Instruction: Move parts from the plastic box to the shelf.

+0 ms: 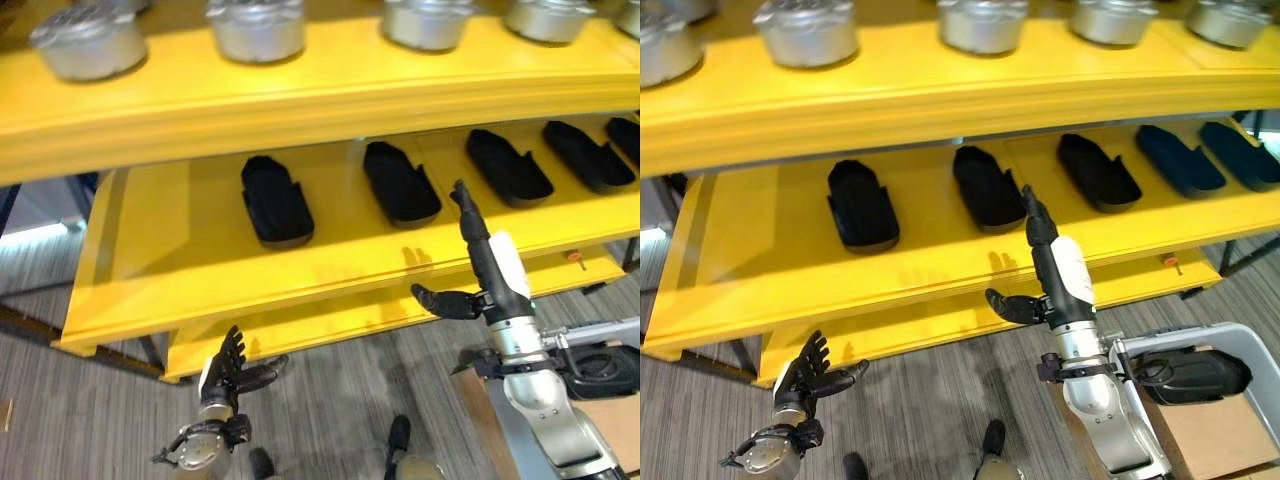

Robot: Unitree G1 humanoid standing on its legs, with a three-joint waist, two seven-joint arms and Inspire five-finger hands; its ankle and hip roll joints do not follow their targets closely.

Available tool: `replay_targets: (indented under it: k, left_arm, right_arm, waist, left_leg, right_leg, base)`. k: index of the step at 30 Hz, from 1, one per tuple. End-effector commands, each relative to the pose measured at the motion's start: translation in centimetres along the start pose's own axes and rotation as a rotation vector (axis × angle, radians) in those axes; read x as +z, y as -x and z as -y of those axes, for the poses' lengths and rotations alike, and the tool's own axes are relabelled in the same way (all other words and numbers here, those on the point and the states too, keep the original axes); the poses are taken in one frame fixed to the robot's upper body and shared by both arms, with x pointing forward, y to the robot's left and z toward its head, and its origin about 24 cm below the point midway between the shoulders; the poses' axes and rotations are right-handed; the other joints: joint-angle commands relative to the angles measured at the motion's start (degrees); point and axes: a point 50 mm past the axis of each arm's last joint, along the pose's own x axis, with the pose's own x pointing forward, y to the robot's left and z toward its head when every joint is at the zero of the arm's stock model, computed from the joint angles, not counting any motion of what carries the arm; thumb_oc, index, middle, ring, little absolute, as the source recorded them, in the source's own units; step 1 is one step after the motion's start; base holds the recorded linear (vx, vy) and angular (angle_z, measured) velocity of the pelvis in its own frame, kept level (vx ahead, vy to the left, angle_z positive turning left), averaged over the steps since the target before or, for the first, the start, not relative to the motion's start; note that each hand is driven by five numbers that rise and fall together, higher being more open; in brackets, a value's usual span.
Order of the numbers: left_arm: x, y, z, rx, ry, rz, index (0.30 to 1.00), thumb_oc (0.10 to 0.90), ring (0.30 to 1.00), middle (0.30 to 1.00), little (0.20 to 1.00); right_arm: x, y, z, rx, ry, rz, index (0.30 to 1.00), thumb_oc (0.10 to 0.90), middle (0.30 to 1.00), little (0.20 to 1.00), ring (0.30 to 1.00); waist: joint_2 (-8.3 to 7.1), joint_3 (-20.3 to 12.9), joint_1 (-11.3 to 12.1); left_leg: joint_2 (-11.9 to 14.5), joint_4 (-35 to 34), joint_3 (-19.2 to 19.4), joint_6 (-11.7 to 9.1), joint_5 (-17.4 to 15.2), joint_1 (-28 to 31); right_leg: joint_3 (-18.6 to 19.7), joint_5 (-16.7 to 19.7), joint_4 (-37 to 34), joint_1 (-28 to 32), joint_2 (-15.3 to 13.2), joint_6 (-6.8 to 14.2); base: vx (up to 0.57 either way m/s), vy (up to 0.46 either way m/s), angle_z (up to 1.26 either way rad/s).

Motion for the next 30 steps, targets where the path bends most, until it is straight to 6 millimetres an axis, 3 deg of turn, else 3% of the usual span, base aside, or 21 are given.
replay_targets:
  k: [1,2,5,8,9,11,12,14,15,16,17,18,19,20,21,27,30]
  left_arm:
    - [3.1,-0.6,-0.5,-0.034,-0.069,0.155,1.0,0.9,1.0,1.0,1.0]
    - [3.3,-0.9,-0.1,-0.041,-0.064,0.161,1.0,0.9,1.0,1.0,1.0]
    - [3.4,-1.0,0.3,-0.056,-0.05,0.162,1.0,0.9,1.0,1.0,1.0]
    - [3.4,-1.0,0.3,-0.057,-0.05,0.162,1.0,0.9,1.0,1.0,1.0]
    - [3.4,-0.8,1.0,-0.084,-0.038,0.165,1.0,0.9,1.0,1.0,1.0]
    - [3.4,-0.9,1.1,-0.084,-0.038,0.165,1.0,0.9,1.0,1.0,1.0]
    - [3.1,-0.9,1.1,-0.083,-0.028,0.152,1.0,0.9,1.0,1.0,1.0]
    - [3.1,-0.9,1.1,-0.083,-0.028,0.152,1.0,0.9,1.0,1.0,1.0]
    - [2.4,-0.4,0.6,-0.043,-0.016,0.135,1.0,0.9,1.0,1.0,1.0]
    - [2.3,-0.1,0.3,-0.026,-0.009,0.141,1.0,0.9,1.0,1.0,1.0]
    - [2.2,0.2,0.0,-0.005,0.0,0.147,1.0,0.9,1.0,1.0,1.0]
    - [2.3,0.2,0.0,-0.004,0.0,0.149,1.0,0.9,1.0,1.0,1.0]
    - [1.7,0.8,-0.2,0.006,0.033,0.131,1.0,0.9,1.0,1.0,1.0]
    - [1.7,0.8,-0.2,0.007,0.034,0.132,1.0,0.9,1.0,1.0,1.0]
    - [1.3,0.8,0.1,-0.016,0.04,0.114,1.0,0.9,1.0,1.0,1.0]
    - [1.4,1.0,0.0,-0.045,0.007,0.115,1.0,0.9,1.0,1.0,1.0]
    - [1.4,1.0,0.0,-0.044,0.009,0.114,1.0,0.9,1.0,1.0,1.0]
  right_arm:
    - [5.1,-2.1,3.1,-0.149,-0.083,0.309,1.0,0.9,1.0,1.0,1.0]
    - [4.9,-1.8,3.5,-0.151,-0.07,0.306,1.0,0.9,1.0,1.0,1.0]
    - [4.9,-1.6,3.8,-0.15,-0.062,0.308,1.0,0.9,1.0,1.0,1.0]
    - [4.9,-1.6,3.9,-0.15,-0.061,0.308,1.0,0.9,1.0,1.0,1.0]
    - [4.9,-1.3,4.3,-0.154,-0.039,0.308,1.0,0.9,1.0,1.0,1.0]
    - [4.9,-1.3,4.3,-0.154,-0.039,0.308,1.0,0.9,1.0,1.0,1.0]
    - [4.5,-1.1,4.4,-0.155,-0.03,0.284,1.0,0.9,1.0,1.0,1.0]
    - [4.5,-1.1,4.4,-0.156,-0.03,0.283,1.0,0.9,1.0,1.0,1.0]
    - [4.4,-1.5,3.3,-0.128,-0.072,0.277,1.0,0.9,1.0,1.0,1.0]
    - [4.5,-1.9,2.8,-0.115,-0.096,0.287,1.0,0.9,1.0,1.0,1.0]
    - [4.9,-2.9,1.7,-0.082,-0.137,0.306,1.0,0.9,1.0,1.0,1.0]
    - [4.9,-2.9,1.7,-0.082,-0.138,0.307,1.0,0.9,1.0,1.0,1.0]
    - [4.9,-3.0,1.1,-0.05,-0.191,0.301,1.0,0.9,1.0,1.0,1.0]
    - [4.9,-3.0,1.1,-0.049,-0.192,0.302,1.0,0.9,1.0,1.0,1.0]
    - [4.3,-2.4,1.0,-0.04,-0.201,0.265,1.0,0.9,1.0,1.0,1.0]
    - [4.5,-2.0,0.2,0.006,-0.248,0.255,1.0,0.9,1.0,1.0,1.0]
    - [4.6,-2.1,0.1,0.01,-0.253,0.257,1.0,0.9,1.0,1.0,1.0]
  waist:
    - [-2.15,-1.5,0.2]
    - [-1.57,-1.4,-0.5]
    - [-1.25,-1.2,-0.8]
    - [-1.15,-1.2,-0.8]
    - [-1.65,-0.2,-0.2]
    - [-1.64,-0.2,-0.4]
    - [-2.61,0.0,0.0]
    - [-2.78,0.0,-0.1]
    - [-4.95,0.5,3.8]
    - [-5.52,0.9,5.3]
    - [-5.54,1.6,7.4]
    - [-5.54,1.6,7.3]
    - [-5.53,1.2,7.2]
    - [-5.53,1.2,7.3]
    - [-5.2,0.0,6.2]
    - [-4.91,-2.3,4.5]
    - [-4.9,-2.3,4.8]
  left_leg:
    - [4.5,-0.4,-1.5,-1.2,7.9,-0.5]
    - [6.7,0.7,-1.4,-2.4,11.8,-0.7]
    - [8.6,2.2,-1.7,-2.8,14.4,-1.5]
    - [8.7,2.3,-1.8,-2.8,14.4,-1.6]
    - [7.6,9.5,-5.2,-1.2,14.4,-4.5]
    - [7.6,9.8,-5.5,-1.2,14.3,-4.8]
    - [4.3,10.5,-4.0,0.3,11.4,-7.2]
    - [4.0,10.6,-4.0,0.4,11.3,-7.2]
    - [-6.3,6.2,-13.9,3.1,5.0,-12.0]
    - [-10.3,6.6,-19.6,3.4,3.7,-13.9]
    - [-16.2,6.2,-28.2,4.4,1.3,-14.4]
    - [-16.2,6.3,-28.2,4.4,1.4,-14.6]
    - [-17.4,5.4,-30.6,6.3,-1.4,-12.4]
    - [-17.4,5.3,-30.4,6.3,-1.2,-12.4]
    - [-16.6,4.6,-26.5,6.4,-1.3,-11.4]
    - [-17.4,1.9,-20.9,8.9,-3.8,-5.6]
    - [-17.4,1.6,-20.0,9.0,-4.0,-4.8]
  right_leg:
    - [1.5,-7.2,8.1,1.7,-4.1,4.0]
    - [2.3,-10.1,10.2,1.5,-1.9,2.2]
    - [3.1,-11.7,10.5,1.7,0.4,0.4]
    - [3.0,-11.8,10.5,1.7,0.5,0.3]
    - [3.5,-13.1,8.5,4.3,2.8,-2.3]
    - [3.3,-13.1,8.4,4.3,2.8,-2.3]
    - [2.5,-13.1,7.1,5.8,2.7,-2.7]
    - [2.4,-13.1,7.0,5.9,2.5,-2.6]
    - [5.7,-10.8,4.2,5.7,2.0,-1.1]
    - [7.3,-10.0,3.8,5.6,2.1,-1.0]
    - [10.6,-9.5,3.6,5.2,3.4,-0.9]
    - [10.6,-9.4,3.6,5.1,3.4,-0.9]
    - [13.7,-9.5,3.1,5.0,4.4,-0.8]
    - [13.9,-9.3,3.0,5.0,4.4,-0.8]
    - [13.9,-9.0,2.2,5.2,4.0,-0.5]
    - [17.5,-7.5,1.1,5.9,2.3,1.1]
    - [18.1,-7.5,1.2,6.1,2.1,1.3]
  base:
    - [0.01,-0.196,-0.34]
    - [0.0,-0.167,-0.16]
    - [0.01,-0.202,-0.02]
    - [0.02,-0.132,0.04]
    - [0.06,-0.318,0.02]
    - [0.05,-0.215,0.13]
    - [0.04,-0.105,0.3]
    - [0.06,-0.052,0.35]
    - [0.1,-0.021,0.21]
    - [0.15,-0.035,-0.65]
    - [0.07,-0.023,-1.77]
    - [0.08,0.043,-2.02]
    - [0.02,0.06,-1.89]
    - [0.09,0.154,-1.16]
    - [0.09,0.153,-1.35]
    - [0.13,0.154,-0.64]
    - [0.05,0.065,-0.81]
